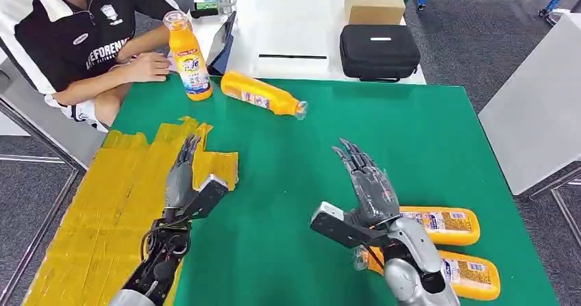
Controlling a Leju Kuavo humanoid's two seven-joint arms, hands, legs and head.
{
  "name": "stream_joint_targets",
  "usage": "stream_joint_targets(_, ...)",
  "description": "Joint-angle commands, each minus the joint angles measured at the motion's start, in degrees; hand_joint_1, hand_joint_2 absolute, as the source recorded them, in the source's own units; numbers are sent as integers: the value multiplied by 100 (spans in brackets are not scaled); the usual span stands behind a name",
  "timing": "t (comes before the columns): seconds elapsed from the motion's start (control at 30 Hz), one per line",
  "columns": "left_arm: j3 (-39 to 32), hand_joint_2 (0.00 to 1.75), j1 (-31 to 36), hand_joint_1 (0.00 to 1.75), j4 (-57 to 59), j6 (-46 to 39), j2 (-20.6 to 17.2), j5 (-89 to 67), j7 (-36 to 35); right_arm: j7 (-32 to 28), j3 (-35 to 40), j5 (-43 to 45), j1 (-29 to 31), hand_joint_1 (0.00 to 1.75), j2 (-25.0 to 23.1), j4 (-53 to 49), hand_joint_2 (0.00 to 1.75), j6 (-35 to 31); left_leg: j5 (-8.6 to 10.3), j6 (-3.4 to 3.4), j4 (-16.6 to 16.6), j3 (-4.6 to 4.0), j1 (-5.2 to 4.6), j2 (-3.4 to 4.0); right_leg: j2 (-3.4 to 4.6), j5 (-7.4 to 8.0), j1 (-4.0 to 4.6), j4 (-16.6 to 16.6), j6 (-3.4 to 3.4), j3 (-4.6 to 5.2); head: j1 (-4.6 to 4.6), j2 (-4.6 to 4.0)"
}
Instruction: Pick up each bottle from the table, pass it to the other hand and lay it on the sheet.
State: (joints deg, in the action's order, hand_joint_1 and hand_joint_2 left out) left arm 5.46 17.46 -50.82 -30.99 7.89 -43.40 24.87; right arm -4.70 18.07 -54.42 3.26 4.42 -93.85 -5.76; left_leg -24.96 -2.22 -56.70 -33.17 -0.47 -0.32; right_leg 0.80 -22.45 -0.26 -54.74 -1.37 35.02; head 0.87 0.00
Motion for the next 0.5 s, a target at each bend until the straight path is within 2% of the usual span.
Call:
stream_joint_targets(0.03, -229, 175, -125, 0, -415, 146, 35, 196, 63, 113, -194, -28, 331, 0, 785, 15, 175, 371, -7, 7, 0, 11, -2, 0, -5, -6, -1, 0, -1, -12, 0, 0)
stream_joint_targets(0.13, -203, 175, -166, 0, -450, 193, 23, 296, 80, 324, -384, -78, 225, 0, 1140, -181, 175, 831, -20, 14, -5, 28, 1, 4, -4, -16, 2, -3, 1, -28, 0, 0)
stream_joint_targets(0.27, -172, 175, -106, 0, -362, 247, 10, 396, 75, 192, -628, 37, 208, 0, 1690, -197, 175, 1474, -7, 5, 0, 13, -4, -14, -19, -9, -5, 1, -1, -15, 4, 0)
stream_joint_targets(0.5, -132, 175, -30, 0, -320, 289, 2, 425, 68, 231, -646, 134, 412, 0, 1889, -61, 175, 1796, -19, 13, -3, 29, -1, -5, -13, -16, -2, -1, 1, -30, 2, 0)
